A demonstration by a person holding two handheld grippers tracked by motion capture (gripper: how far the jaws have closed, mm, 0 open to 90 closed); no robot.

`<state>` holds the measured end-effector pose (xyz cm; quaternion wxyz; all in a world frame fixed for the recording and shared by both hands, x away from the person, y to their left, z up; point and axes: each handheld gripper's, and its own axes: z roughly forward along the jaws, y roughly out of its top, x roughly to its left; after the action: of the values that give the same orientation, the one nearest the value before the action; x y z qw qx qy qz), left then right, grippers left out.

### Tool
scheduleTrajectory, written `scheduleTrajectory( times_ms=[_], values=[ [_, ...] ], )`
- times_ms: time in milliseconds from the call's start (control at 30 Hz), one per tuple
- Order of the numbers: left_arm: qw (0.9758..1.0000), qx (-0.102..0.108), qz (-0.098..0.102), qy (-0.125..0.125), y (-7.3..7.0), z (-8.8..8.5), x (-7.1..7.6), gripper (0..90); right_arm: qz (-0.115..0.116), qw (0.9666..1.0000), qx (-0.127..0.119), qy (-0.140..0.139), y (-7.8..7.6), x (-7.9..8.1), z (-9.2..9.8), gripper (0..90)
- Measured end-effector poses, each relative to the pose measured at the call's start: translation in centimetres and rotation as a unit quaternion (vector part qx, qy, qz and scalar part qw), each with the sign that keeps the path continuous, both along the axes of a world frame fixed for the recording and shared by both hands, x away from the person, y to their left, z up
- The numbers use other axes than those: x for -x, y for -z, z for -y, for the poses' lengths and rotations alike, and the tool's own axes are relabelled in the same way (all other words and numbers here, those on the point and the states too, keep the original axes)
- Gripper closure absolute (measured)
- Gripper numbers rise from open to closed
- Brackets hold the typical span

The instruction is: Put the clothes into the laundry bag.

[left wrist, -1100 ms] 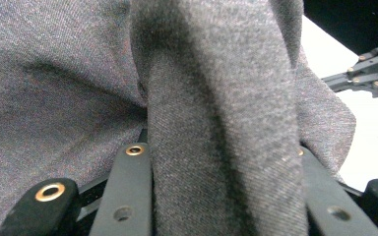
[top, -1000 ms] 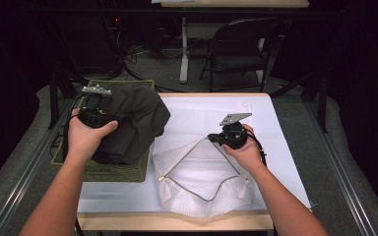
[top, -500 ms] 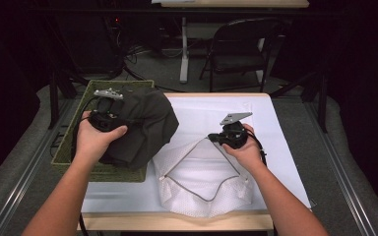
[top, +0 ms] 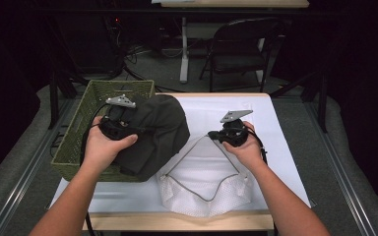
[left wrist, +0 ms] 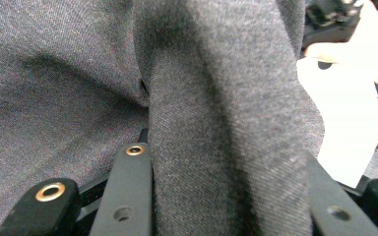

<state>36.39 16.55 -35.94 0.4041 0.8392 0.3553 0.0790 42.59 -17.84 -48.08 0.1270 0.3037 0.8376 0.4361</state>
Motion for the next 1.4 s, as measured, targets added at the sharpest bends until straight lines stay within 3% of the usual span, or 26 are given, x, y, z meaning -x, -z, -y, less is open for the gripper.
scheduleTrajectory(
  times_ms=[200, 700, 800, 1033, 1200, 1267, 1400],
  values=[
    [0.9997, -0.014, 0.006, 0.019, 0.3, 1.3, 0.8, 65.9, -0.002, 1.0, -0.003, 0.002, -0.2, -0.2, -0.1, 90.0],
    [0.9988, -0.024, 0.01, 0.043, 1.9, 3.1, 2.6, 65.9, -0.012, 0.9998, -0.012, 0.012, 0.0, -0.7, 0.0, 90.0],
    [0.9984, -0.033, 0.013, 0.043, 2.2, 3.5, 2.9, 65.9, -0.008, 0.9998, -0.011, 0.012, -0.1, -0.8, -0.2, 90.0],
    [0.9978, -0.032, 0.013, 0.056, 2.9, 4.3, 3.3, 65.9, -0.005, 0.9999, -0.011, 0.012, -0.6, -1.2, -0.7, 90.0],
    [0.9966, -0.046, 0.006, 0.069, 4.4, 5.6, 3.6, 65.9, -0.006, 0.9998, -0.007, 0.015, -0.7, -1.2, -0.7, 90.0],
    [0.9957, -0.058, 0.015, 0.071, 4.8, 6.1, 3.7, 65.9, -0.008, 0.9998, -0.007, 0.018, -0.6, -1.3, -0.7, 90.0],
    [0.9955, -0.054, 0.016, 0.075, 5.1, 6.5, 4.0, 65.9, -0.007, 0.9998, -0.008, 0.018, -0.6, -1.2, -0.7, 90.0]
  ],
)
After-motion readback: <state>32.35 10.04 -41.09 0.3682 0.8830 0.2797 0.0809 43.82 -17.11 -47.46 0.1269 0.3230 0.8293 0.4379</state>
